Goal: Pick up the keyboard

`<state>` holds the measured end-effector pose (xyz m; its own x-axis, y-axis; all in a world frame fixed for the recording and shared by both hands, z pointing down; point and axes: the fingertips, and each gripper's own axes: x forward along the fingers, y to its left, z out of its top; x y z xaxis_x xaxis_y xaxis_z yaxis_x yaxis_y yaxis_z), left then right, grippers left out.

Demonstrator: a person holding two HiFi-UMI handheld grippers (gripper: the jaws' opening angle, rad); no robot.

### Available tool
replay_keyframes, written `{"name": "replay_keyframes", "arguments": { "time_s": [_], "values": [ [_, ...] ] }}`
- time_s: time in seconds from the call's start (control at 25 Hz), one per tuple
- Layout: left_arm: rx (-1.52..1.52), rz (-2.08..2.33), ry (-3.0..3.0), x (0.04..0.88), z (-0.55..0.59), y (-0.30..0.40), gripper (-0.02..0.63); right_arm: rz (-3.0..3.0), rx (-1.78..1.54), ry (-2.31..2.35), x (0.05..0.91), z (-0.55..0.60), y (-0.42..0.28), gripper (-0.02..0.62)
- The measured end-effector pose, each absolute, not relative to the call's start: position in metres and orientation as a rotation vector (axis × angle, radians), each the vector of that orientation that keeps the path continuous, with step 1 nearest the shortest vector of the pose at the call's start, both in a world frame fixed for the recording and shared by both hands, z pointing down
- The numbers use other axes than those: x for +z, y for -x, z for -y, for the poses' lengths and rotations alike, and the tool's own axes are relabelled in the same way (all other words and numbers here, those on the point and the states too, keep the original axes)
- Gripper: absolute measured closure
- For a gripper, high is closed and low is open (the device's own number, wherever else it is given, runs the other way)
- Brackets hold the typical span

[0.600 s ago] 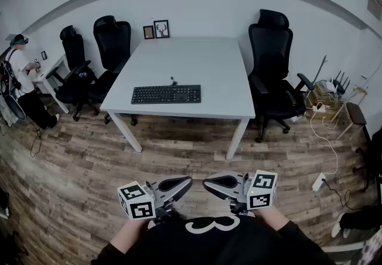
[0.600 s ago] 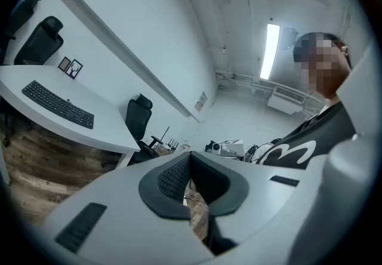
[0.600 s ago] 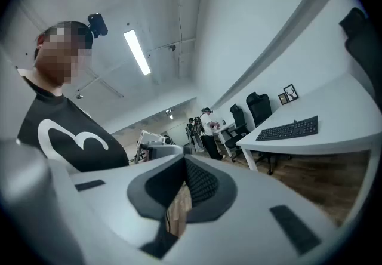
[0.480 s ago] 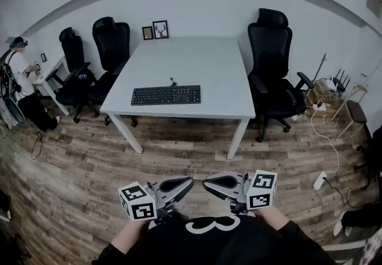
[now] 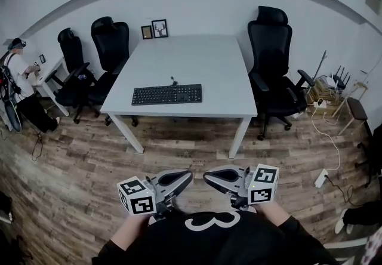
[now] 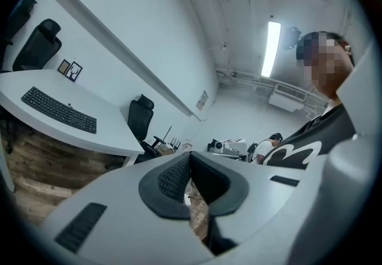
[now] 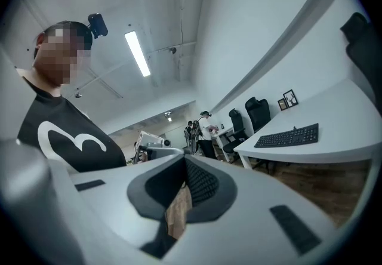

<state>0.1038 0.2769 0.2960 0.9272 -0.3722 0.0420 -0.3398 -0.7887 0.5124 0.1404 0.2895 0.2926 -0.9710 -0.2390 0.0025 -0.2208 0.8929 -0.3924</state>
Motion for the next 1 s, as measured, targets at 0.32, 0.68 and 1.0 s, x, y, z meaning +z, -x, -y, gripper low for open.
{"name": "replay_keyframes", "arguments": {
  "time_s": [0.32,0.68,1.0],
  "values": [
    [-0.090,0.558,-2.535,0.303,-0.250,-0.072,0.594,-3.005,-0.602,0.403,0.289,-0.259,-0.118,0.588],
    [-0.108,0.644,-2.452,0.317,-0.180,-0.004,0.594,-3.016,-0.642,0.401,0.301,-0.191,-0.062,0.588],
    [-0.100,0.724,-2.461,0.307,-0.075,0.065,0.594,-2.983,-0.621,0.537,0.289,-0.084,-0.029,0.588]
  ]
}}
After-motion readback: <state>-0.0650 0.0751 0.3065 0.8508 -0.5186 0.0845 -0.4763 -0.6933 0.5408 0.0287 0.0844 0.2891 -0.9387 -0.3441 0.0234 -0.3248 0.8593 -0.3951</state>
